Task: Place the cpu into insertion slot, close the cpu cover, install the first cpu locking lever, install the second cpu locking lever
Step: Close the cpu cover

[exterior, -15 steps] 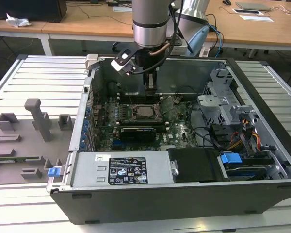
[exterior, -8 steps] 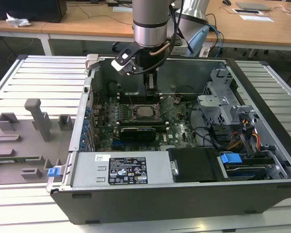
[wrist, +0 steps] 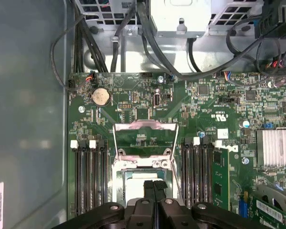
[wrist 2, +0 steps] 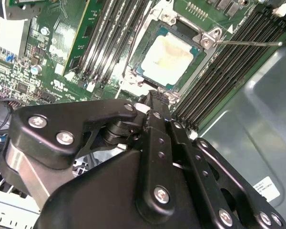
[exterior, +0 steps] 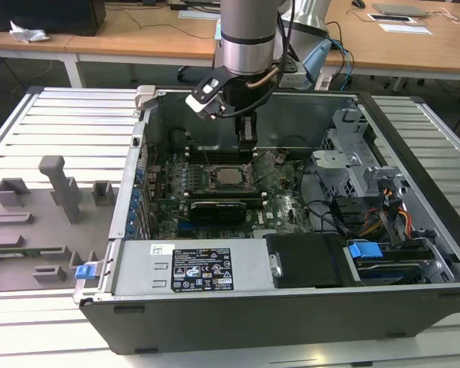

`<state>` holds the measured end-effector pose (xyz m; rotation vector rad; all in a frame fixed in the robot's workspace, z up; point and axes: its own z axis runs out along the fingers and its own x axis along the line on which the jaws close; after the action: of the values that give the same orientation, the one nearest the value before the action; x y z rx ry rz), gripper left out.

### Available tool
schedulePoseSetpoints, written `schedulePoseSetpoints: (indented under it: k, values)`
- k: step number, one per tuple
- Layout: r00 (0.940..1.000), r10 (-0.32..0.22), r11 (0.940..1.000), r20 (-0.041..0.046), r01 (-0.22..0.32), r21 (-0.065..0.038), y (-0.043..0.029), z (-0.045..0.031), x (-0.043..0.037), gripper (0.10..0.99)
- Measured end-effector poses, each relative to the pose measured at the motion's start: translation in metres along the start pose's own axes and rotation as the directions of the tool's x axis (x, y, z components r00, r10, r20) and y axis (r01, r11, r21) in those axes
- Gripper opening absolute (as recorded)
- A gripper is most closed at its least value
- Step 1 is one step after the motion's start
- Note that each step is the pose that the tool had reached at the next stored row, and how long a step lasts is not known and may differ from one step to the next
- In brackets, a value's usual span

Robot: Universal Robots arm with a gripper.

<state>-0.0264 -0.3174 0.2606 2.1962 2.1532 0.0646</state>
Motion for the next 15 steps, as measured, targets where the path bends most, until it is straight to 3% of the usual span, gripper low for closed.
schedulePoseSetpoints:
  k: [15]
  values:
    - [1.0000, 0.000, 1.0000, 0.0000, 0.000, 0.001, 0.0196, 0.0015, 0.0003, 0.106]
